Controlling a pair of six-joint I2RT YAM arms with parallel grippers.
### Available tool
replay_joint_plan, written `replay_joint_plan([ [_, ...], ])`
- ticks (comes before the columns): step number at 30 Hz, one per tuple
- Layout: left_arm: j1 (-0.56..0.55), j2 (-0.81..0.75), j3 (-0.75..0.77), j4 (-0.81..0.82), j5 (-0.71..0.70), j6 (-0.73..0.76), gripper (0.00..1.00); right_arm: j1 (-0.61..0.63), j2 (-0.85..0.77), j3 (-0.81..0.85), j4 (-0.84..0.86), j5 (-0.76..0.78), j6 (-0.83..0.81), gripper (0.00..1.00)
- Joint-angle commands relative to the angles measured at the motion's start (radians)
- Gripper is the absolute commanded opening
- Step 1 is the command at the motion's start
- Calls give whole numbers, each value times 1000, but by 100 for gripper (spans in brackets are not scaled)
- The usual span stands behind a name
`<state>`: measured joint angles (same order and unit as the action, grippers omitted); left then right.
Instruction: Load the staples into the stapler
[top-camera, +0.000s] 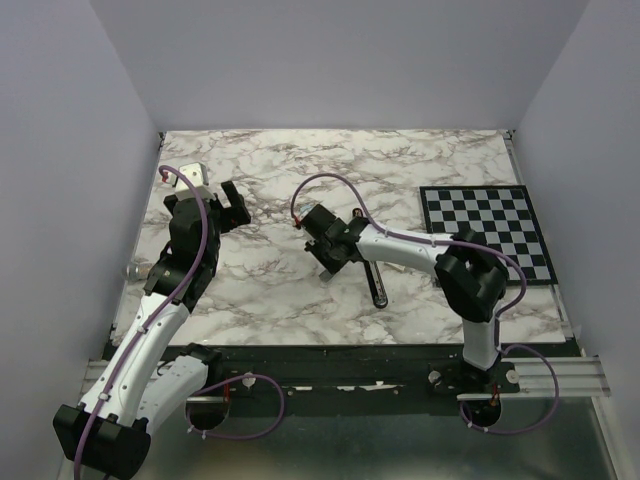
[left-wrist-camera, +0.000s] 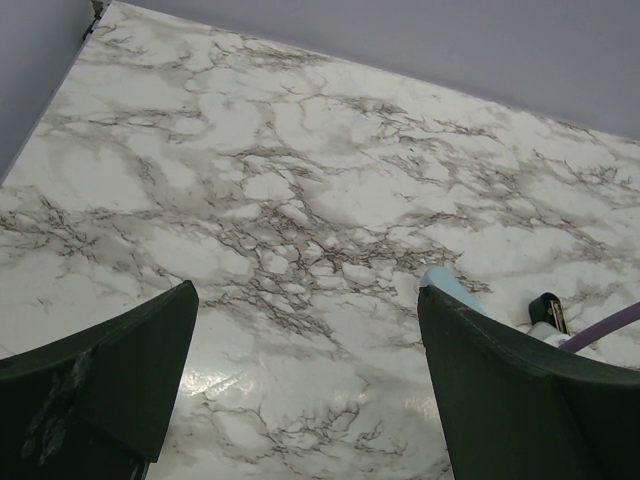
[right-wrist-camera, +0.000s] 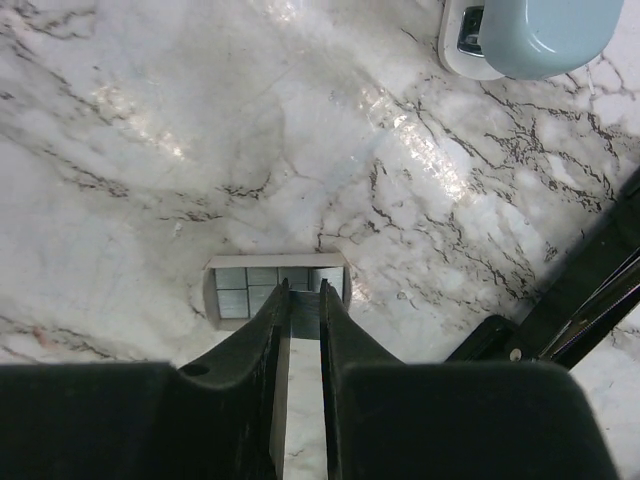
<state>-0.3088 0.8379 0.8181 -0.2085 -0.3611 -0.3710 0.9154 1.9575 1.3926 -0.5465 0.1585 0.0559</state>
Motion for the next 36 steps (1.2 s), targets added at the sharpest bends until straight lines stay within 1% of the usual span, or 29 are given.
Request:
replay_joint_plan([
  [1,7,-16,-5,17,25,-3,99,4,-66,-13,0,-51,25,21],
  [10,7,-14,-5,18,28,-5,99,-10,-133,-46,8,-19,51,21],
  [16,7,-13,-5,20,36,-6,99,-46,-250,-181,63,-13,94,21],
  [20,7,-16,-5,20,36,-6,99,-73,-373,-289,115,-5,143,21],
  [27,7,-14,-7,20,39,-8,99,-125,-529,-463,210,36,203,21],
  [31,7,-16,-7,20,37,-8,99,-159,-568,-530,253,30,237,20],
  [36,7,-13,-7,18,33,-6,99,-179,-566,-581,306,24,262,20],
])
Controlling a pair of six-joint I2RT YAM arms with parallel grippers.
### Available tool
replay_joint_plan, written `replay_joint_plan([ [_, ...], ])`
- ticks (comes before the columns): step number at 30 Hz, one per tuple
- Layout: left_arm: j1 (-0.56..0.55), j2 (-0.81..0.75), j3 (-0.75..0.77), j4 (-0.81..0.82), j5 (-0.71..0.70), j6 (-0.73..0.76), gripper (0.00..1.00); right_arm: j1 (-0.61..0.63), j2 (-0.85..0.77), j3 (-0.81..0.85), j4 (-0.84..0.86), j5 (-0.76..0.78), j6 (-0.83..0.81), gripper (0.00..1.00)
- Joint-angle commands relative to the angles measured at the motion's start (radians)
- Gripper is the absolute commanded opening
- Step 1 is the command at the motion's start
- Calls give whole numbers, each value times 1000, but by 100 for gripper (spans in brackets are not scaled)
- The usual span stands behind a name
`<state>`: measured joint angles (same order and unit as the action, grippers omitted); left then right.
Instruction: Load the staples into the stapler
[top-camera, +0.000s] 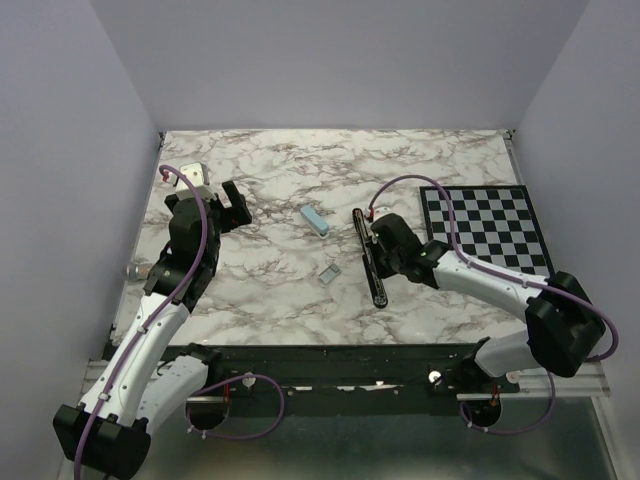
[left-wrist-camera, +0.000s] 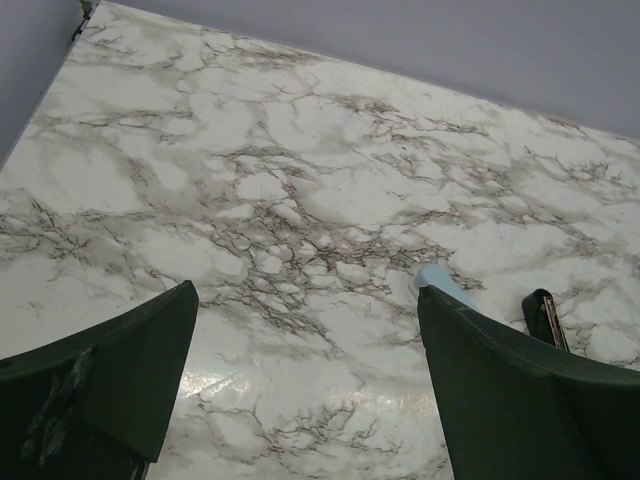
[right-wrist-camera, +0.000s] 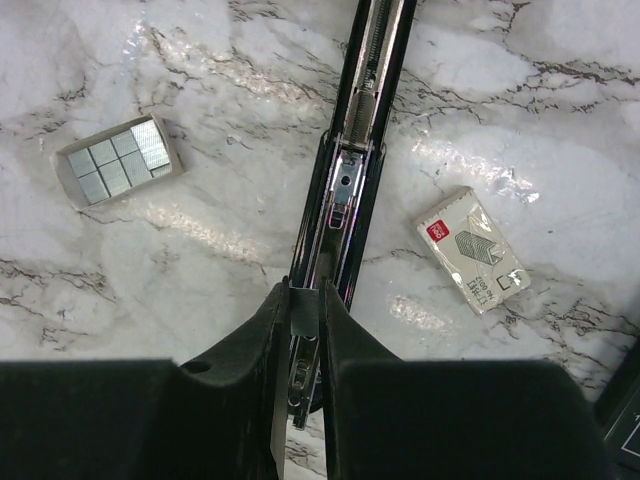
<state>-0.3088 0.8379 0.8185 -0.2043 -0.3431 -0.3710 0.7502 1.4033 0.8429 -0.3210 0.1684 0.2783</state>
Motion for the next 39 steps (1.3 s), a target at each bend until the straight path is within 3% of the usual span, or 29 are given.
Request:
replay_joint_plan([
  [1,7,-13,-8,14,13,-6,99,-15,-9,-34,86,19,41,20],
  [39,7,-8,-9,16,23,-6,99,-45,74,-93,172,46,67,20],
])
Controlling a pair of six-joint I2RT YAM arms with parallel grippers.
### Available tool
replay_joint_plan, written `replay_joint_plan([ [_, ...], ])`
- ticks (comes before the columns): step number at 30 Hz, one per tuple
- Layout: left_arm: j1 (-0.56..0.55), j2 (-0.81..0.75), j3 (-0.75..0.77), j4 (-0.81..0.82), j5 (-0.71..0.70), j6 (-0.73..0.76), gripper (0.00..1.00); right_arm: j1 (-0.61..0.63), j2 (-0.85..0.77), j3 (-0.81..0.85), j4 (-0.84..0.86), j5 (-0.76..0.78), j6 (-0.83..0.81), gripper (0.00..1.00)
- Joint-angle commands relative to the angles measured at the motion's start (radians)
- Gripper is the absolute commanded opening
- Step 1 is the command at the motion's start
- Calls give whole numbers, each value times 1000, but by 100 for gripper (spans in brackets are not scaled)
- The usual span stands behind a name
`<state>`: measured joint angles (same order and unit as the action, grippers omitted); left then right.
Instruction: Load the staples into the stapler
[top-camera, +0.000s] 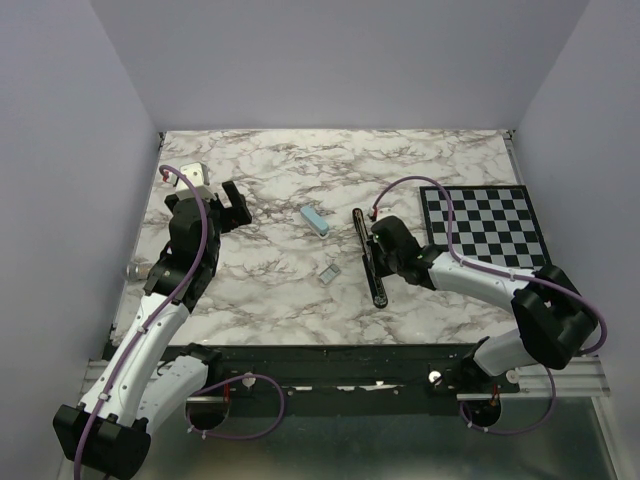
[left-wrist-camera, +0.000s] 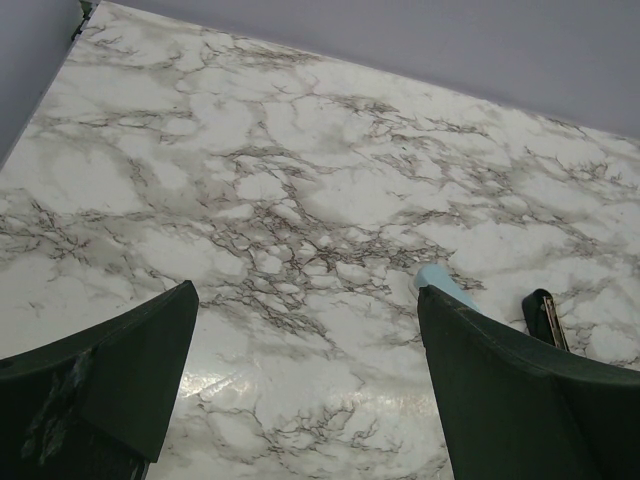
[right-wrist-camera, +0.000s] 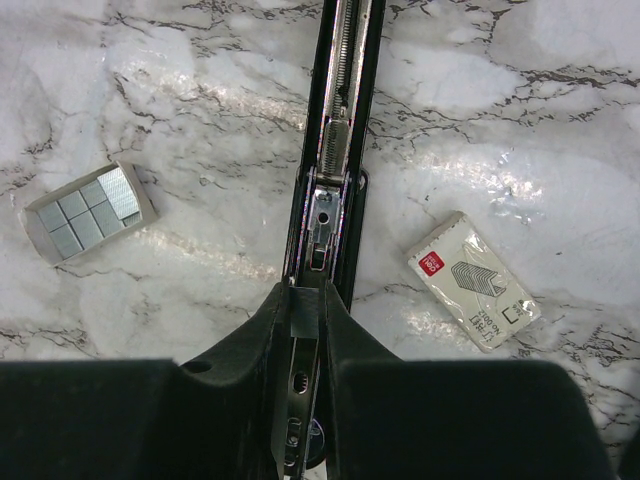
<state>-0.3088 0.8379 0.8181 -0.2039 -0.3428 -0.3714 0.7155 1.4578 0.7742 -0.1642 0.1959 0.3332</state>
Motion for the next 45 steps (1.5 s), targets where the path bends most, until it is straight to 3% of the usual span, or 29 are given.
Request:
replay_joint_plan([
  [1,7,-8,-10,15,22,-6,99,-11,19,-24,14,19,15,20],
  [20,7,3,-8,18,27,-8,99,-13,-25,-72,31,30,15,21],
  [45,7,-5,-11,18,24,-4,99,-13,-100,-133,92,7,-16,30],
])
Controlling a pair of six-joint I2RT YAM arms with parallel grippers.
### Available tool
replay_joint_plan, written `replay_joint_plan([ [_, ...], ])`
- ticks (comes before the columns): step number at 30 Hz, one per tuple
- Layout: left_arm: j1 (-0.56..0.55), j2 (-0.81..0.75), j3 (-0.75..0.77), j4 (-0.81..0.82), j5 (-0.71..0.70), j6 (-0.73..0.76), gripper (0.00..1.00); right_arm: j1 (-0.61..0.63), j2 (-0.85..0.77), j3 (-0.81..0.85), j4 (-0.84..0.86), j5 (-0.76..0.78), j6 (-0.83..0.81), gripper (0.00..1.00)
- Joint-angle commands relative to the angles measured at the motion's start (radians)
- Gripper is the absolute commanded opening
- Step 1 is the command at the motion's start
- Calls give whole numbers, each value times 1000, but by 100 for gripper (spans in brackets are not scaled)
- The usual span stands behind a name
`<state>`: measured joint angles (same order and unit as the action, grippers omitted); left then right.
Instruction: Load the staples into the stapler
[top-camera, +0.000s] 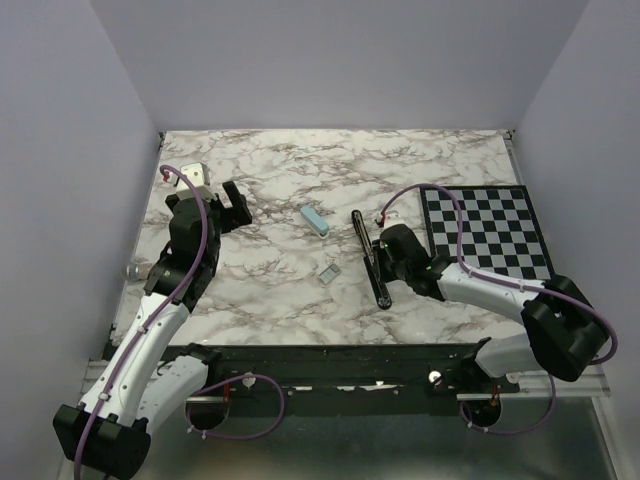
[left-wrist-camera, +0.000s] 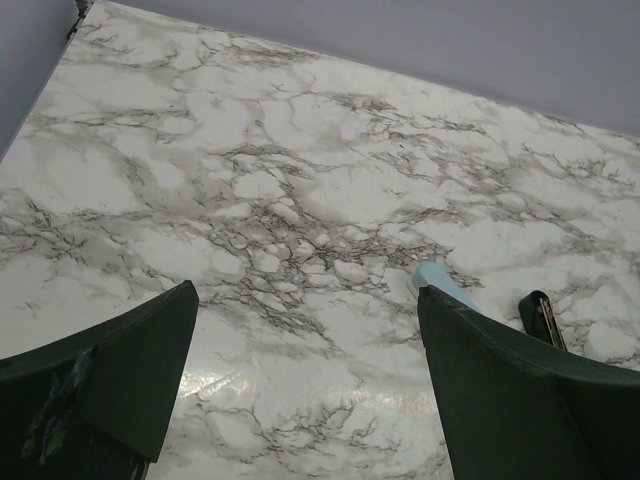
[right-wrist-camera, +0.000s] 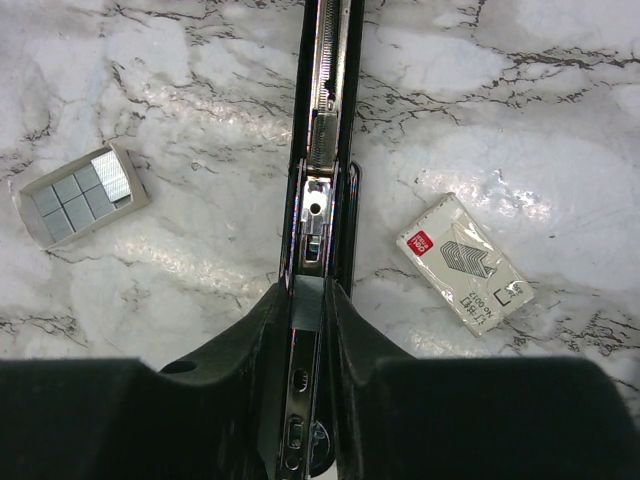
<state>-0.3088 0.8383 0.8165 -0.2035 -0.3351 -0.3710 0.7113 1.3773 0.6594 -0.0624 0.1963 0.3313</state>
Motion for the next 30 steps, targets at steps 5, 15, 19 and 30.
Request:
replay_joint_plan([
  [5,7,-7,-10,16,16,-5,99,-9,-7,-6,-19,14,-17,31],
  [15,7,-2,-10,18,19,-5,99,-19,14,97,-97,63,-29,36],
  [19,7,-2,-10,19,19,-5,99,-38,72,150,-137,58,-29,38],
  [30,7,-1,-7,19,22,-5,99,-53,163,198,-194,15,-32,38],
])
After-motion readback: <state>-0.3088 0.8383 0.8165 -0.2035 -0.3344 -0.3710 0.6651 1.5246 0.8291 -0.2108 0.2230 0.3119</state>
